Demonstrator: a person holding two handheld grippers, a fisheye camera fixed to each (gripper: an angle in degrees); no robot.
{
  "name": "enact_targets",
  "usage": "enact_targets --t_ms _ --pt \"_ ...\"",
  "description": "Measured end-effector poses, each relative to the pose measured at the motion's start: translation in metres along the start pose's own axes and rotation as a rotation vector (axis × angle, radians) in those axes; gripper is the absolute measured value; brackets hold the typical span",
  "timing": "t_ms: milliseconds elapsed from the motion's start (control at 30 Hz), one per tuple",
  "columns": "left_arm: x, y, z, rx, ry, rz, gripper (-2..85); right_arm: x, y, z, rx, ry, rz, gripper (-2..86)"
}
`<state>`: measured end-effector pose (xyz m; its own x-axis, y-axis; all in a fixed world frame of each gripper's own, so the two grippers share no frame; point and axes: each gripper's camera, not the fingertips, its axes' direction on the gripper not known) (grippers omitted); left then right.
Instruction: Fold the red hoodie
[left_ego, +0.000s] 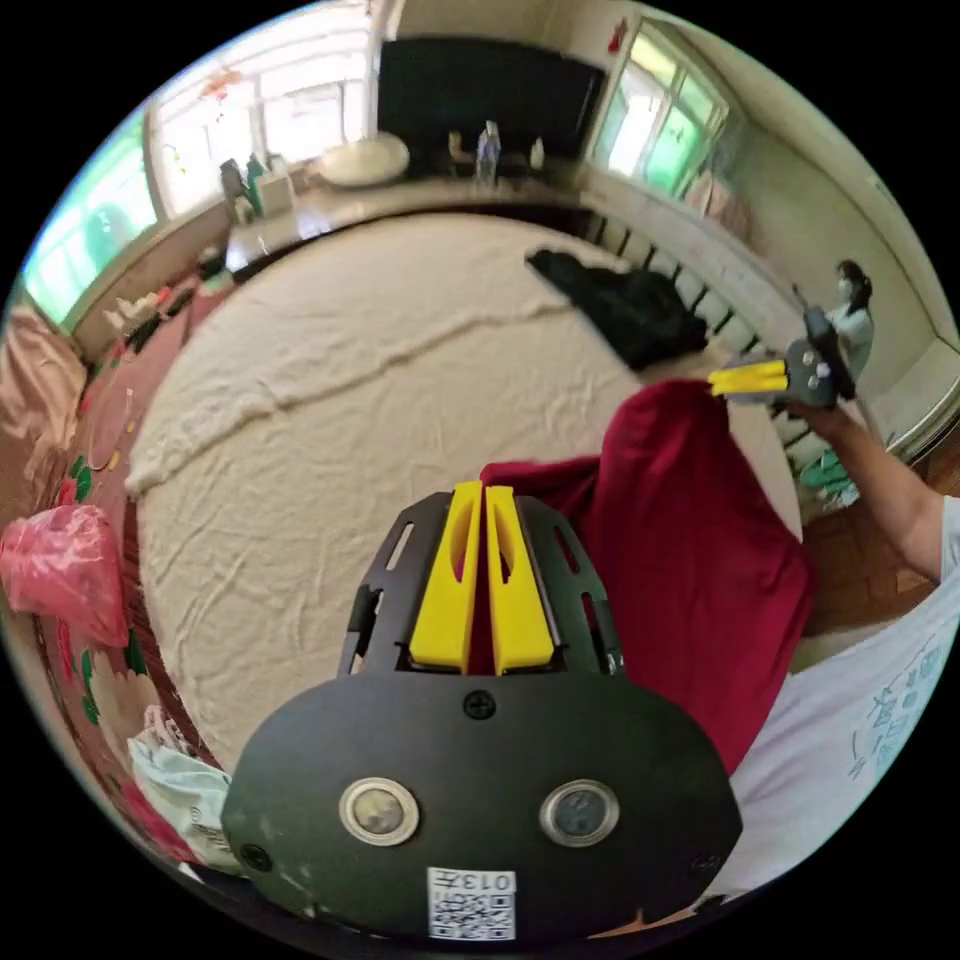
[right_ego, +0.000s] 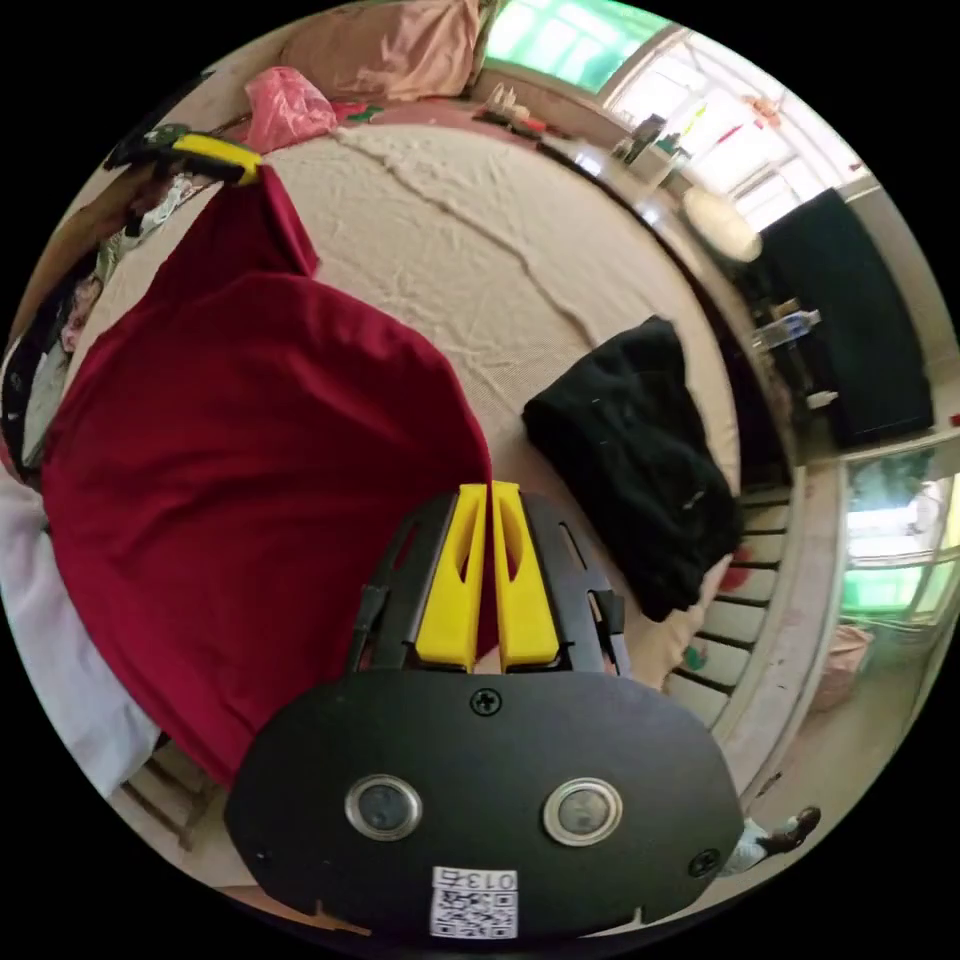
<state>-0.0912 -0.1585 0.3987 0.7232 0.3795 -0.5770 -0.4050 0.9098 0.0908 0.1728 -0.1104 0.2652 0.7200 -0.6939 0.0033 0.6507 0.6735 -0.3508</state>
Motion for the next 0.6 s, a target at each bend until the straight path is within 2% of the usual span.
enact_targets --t_ms 33,100,167,200,267,300,333,367,400,467,533,600 --pt "-0.001 0.007 -0.032 0.129 -0.053 -0.005 -0.2 -0.009 0.011 -0.016 0.074 0.097 -0.006 1.0" --pt "0.000 0.018 -0.066 0.271 -0.140 -0.009 -0.2 -0.025 0.028 -0.035 0.225 0.276 0.013 1.0" --pt "-0.002 0.026 -0.079 0.337 -0.207 -0.017 -0.1 -0.046 0.034 -0.038 0.330 0.381 0.027 1.0" --pt "-0.009 0.026 -0.066 0.287 -0.223 -0.033 0.1 -0.050 0.031 -0.034 0.321 0.370 0.027 1.0" --pt "-0.026 0.026 -0.029 0.114 -0.219 -0.086 0.4 -0.054 0.010 -0.003 0.171 0.266 0.015 1.3" --pt "-0.039 0.029 -0.003 -0.035 -0.213 -0.109 0.7 -0.054 0.006 0.005 0.126 0.212 0.003 1.4" --pt "-0.050 0.037 0.014 -0.166 -0.199 -0.146 1.2 -0.053 0.001 0.015 0.049 0.058 -0.024 1.6" --pt "-0.055 0.042 0.019 -0.208 -0.163 -0.154 1.5 -0.052 0.001 0.019 -0.003 -0.092 -0.068 1.8" --pt "-0.065 0.053 0.021 -0.259 -0.129 -0.186 2.3 -0.051 0.003 0.020 -0.022 -0.130 -0.080 1.9" --pt "-0.083 0.069 0.011 -0.256 -0.165 -0.248 4.1 -0.034 0.019 0.014 -0.009 -0.155 -0.013 3.0" --pt "-0.111 0.074 0.000 -0.193 -0.087 -0.368 7.2 -0.007 0.031 0.009 0.051 -0.147 0.117 4.9" --pt "-0.119 0.059 0.005 -0.189 -0.061 -0.357 8.8 0.020 0.034 0.011 0.067 -0.128 0.206 6.6"
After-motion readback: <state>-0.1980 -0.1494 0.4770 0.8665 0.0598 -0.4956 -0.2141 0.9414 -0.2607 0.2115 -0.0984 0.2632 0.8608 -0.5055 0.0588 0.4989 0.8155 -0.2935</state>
